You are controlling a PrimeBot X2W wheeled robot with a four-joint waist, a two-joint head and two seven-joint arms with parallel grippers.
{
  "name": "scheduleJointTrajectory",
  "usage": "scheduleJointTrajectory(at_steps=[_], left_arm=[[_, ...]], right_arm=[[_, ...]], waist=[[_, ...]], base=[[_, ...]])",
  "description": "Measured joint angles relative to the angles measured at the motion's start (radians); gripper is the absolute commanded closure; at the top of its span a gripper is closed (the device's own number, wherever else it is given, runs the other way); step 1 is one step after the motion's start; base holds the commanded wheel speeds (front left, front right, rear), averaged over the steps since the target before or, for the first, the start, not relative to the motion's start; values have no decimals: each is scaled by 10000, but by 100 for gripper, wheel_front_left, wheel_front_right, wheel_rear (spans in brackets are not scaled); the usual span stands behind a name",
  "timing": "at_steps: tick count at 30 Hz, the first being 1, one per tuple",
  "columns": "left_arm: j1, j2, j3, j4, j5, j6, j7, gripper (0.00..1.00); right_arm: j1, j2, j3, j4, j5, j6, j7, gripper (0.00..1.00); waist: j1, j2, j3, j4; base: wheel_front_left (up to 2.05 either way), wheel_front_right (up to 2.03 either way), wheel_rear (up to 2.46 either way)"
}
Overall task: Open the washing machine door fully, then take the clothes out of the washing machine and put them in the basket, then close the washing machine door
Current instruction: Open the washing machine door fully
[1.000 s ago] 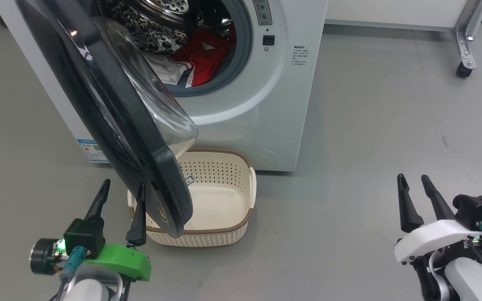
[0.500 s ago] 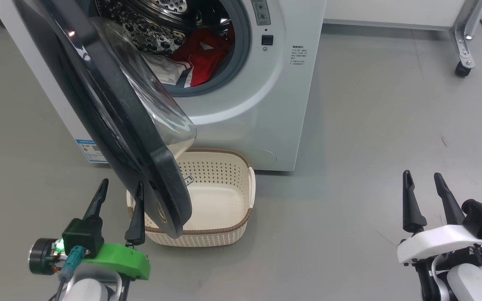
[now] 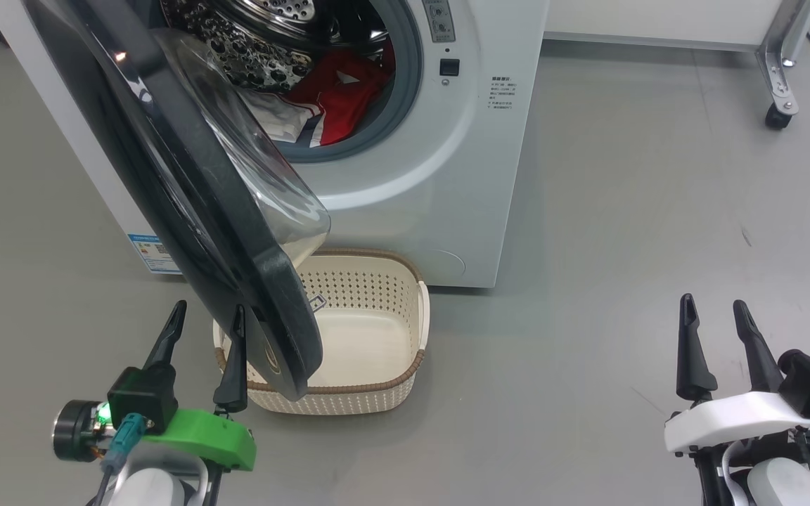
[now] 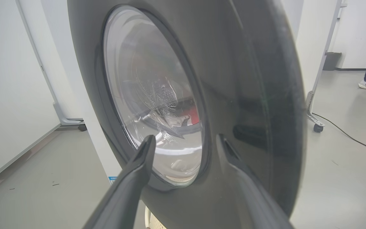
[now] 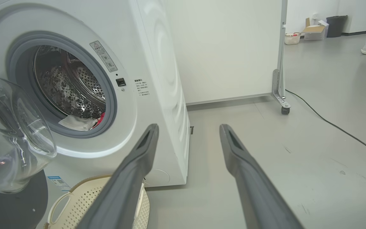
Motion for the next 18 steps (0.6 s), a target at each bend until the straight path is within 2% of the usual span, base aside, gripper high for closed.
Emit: scheduleJointTrajectory(at_steps=[18], left_arm=[[28,-23,44,54,75,-33,0,0]], right_arm=[[330,201,-107,-155,-546,15,0,0]], waist=[[0,0,-40,36]], base=[[0,0,0]])
